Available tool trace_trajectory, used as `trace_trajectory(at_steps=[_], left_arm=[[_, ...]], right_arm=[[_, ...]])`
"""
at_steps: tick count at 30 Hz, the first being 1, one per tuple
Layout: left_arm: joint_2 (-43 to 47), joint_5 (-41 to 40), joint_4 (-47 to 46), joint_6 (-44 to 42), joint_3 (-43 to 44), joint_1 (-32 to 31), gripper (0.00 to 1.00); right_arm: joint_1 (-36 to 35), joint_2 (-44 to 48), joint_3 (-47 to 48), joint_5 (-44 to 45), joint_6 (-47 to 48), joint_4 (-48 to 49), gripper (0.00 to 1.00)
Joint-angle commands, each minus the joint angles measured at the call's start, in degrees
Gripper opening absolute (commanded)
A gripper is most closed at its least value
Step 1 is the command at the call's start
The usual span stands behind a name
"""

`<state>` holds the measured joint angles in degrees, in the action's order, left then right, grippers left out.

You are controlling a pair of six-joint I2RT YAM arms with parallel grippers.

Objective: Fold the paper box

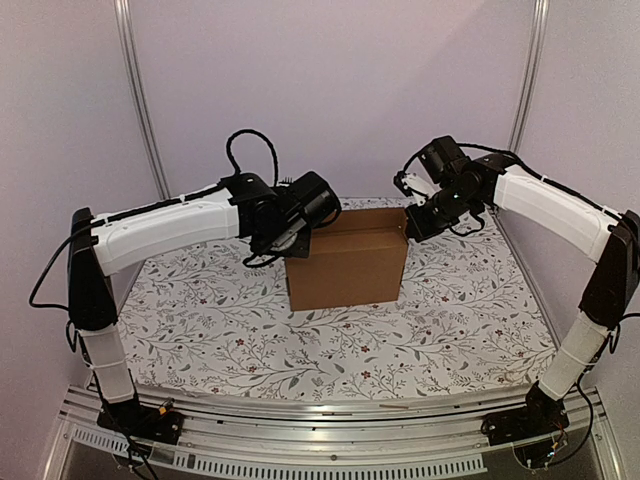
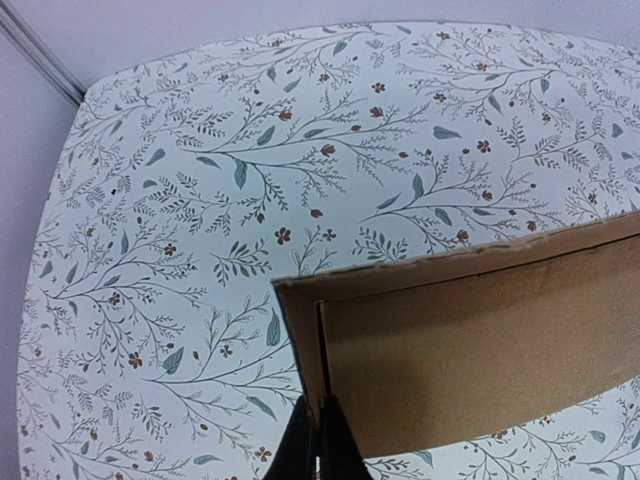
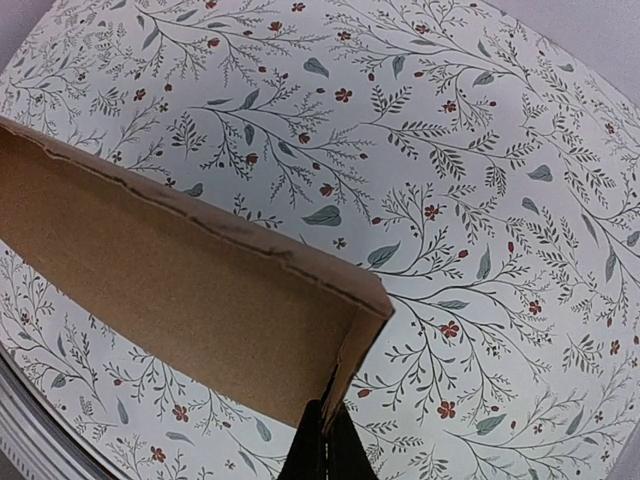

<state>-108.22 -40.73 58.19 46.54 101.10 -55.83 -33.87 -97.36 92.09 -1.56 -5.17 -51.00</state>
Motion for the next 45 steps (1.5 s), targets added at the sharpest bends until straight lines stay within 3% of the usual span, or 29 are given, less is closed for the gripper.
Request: trace_trajectory(at_steps=[1,31,45], left_arm=[[1.0,2.0,-0.7,-1.2,-0.5,0.4,0.0],[1.4,3.5,-0.7,-1.6,-0.4,0.8,0.0],[-1.4,8.5,0.0,-0.2,7.4,2.0,0.01]], right_arm=[[-1.2,-1.5,0.3,-1.7,1.0,-1.6,0.0],[-1.3,-1.5,-2.3,-2.3,-0.8,-0.5,0.01],[-1.6,-1.4,-2.2,-2.7,-0.7,-0.5,0.02]])
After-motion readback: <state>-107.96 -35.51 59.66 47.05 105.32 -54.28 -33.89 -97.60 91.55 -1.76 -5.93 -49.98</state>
